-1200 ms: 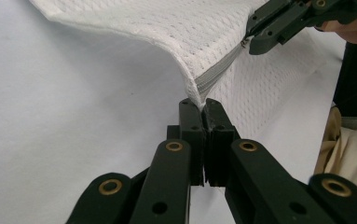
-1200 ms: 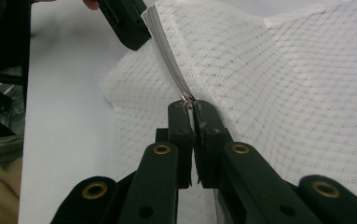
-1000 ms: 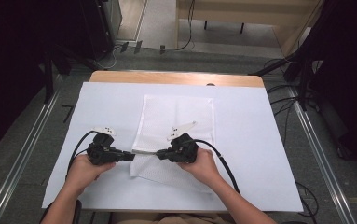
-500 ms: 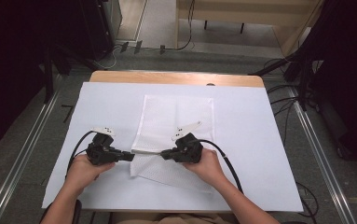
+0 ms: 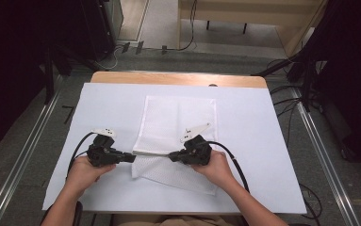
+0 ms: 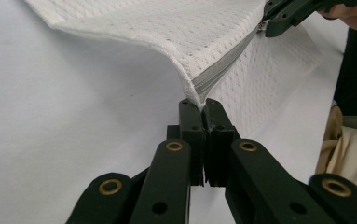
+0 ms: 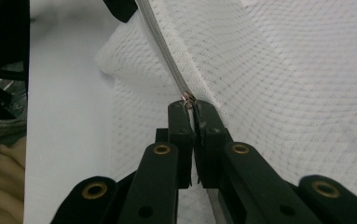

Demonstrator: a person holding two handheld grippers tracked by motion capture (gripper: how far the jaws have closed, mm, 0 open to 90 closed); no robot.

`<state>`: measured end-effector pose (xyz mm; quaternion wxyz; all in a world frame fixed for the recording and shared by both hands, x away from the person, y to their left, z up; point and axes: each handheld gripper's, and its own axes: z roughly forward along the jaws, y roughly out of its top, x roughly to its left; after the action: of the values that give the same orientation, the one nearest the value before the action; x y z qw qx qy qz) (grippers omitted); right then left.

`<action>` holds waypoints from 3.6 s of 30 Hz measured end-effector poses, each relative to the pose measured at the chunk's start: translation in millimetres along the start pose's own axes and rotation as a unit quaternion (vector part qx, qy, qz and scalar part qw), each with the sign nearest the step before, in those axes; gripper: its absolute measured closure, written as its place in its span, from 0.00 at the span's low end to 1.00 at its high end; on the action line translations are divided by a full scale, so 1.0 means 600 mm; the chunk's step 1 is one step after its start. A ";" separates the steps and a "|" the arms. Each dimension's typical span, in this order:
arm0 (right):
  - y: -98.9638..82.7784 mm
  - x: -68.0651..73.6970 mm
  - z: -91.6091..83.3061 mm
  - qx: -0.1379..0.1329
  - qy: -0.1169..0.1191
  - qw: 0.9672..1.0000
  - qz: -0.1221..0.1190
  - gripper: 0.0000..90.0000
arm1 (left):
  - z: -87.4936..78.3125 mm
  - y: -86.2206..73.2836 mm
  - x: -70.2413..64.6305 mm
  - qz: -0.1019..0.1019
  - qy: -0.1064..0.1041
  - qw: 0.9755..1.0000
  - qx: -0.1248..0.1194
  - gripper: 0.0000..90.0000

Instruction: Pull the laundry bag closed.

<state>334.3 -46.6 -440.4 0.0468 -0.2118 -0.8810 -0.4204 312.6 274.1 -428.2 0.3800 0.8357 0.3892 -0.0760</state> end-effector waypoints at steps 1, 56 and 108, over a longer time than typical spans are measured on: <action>-0.001 0.000 -0.002 -0.001 0.001 1.000 0.002 0.98 | 0.001 0.000 -0.001 0.000 0.000 1.000 0.001 0.99; -0.071 -0.032 -0.097 0.003 -0.022 1.000 0.022 0.98 | -0.005 -0.002 0.007 -0.006 0.007 1.000 -0.002 0.99; -0.131 -0.055 -0.176 -0.006 -0.028 0.999 0.041 0.97 | 0.000 -0.002 0.009 -0.005 0.005 1.000 0.007 0.99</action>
<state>321.8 -181.6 -438.0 0.0380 -0.2598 -0.8702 -0.4170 315.1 277.6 -431.2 0.3721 0.8364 0.3951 -0.0763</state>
